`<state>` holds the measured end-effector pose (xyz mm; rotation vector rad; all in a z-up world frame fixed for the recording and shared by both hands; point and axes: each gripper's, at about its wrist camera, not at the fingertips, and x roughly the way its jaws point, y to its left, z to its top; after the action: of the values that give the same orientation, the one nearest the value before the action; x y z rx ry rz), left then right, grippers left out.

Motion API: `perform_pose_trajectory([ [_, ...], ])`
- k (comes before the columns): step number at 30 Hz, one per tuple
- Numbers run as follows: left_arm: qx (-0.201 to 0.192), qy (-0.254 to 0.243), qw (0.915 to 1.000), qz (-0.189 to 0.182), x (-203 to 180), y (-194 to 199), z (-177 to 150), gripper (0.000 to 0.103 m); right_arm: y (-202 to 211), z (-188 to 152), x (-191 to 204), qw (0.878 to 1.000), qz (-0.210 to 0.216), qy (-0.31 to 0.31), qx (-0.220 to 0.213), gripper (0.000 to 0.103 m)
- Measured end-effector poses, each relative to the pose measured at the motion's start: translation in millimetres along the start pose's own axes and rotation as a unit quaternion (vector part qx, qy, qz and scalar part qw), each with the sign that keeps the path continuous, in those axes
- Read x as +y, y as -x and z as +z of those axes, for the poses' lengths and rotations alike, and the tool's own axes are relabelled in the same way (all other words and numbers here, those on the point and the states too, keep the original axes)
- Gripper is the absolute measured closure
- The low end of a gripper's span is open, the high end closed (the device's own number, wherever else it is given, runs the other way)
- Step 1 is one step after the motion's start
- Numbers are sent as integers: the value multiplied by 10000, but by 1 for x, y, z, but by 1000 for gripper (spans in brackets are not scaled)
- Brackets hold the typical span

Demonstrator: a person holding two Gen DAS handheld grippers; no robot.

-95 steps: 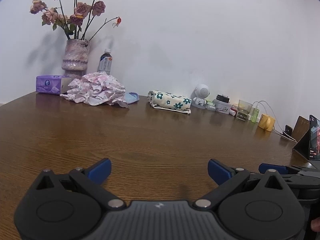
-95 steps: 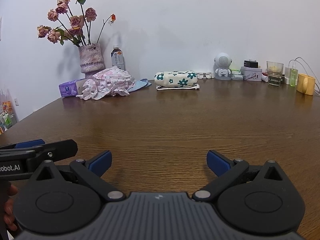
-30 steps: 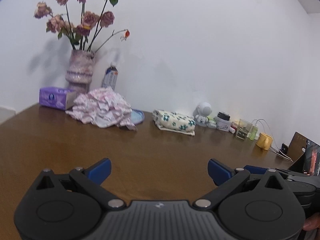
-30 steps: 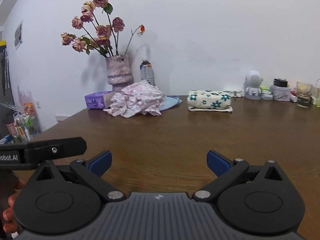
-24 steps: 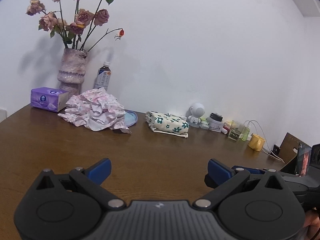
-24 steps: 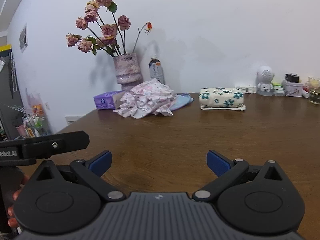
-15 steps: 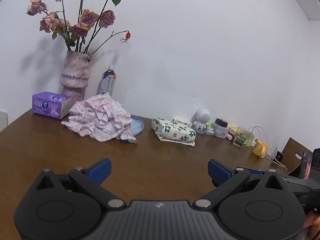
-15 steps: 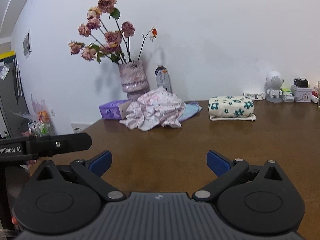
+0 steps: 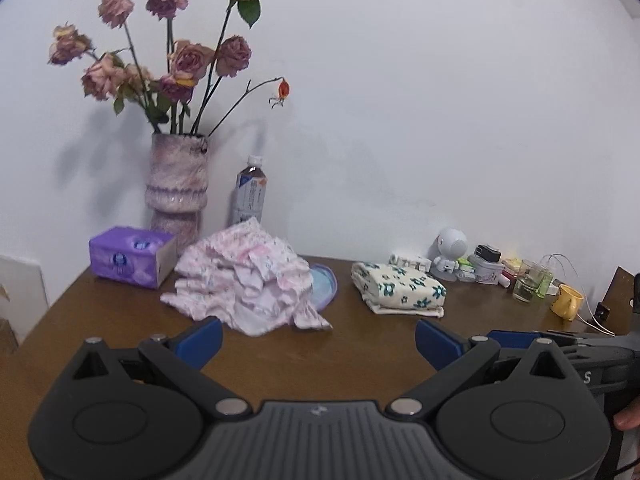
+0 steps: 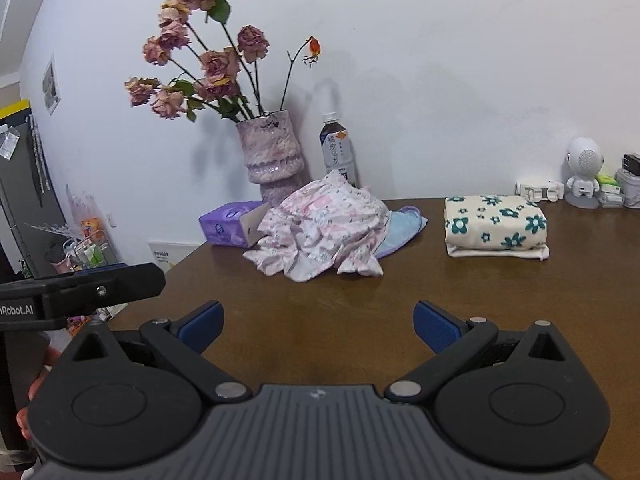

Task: Fold clothes
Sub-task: 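Move both tools toward the crumpled pink floral garment, then grasp the pink floral garment with the left gripper while the right gripper grasps it too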

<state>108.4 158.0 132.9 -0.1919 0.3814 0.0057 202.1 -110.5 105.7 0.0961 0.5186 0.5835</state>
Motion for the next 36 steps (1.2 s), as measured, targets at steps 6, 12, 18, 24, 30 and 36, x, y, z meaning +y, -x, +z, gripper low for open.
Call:
perform_pose_trajectory([
  [6,-49,-43,9999,100,15,-25,21,0,-31,25,-3,9999,-113,57,80,0],
  [12,25,-70,9988,486,34,-69,41,0,-69,50,-4,9986,-362,316,239,0],
  [18,202,-305,9952,909,58,-126,42,0,-126,70,-13,9957,-507,677,378,0],
  [24,441,-691,9888,1245,78,-188,26,2,-192,78,-22,9946,-359,910,338,0],
  [30,792,-488,9847,1474,112,-237,7,8,-253,78,-17,9913,-303,1141,574,2],
  [36,1044,-299,9855,1306,146,-267,4,13,-302,69,-7,9807,-501,1660,897,23],
])
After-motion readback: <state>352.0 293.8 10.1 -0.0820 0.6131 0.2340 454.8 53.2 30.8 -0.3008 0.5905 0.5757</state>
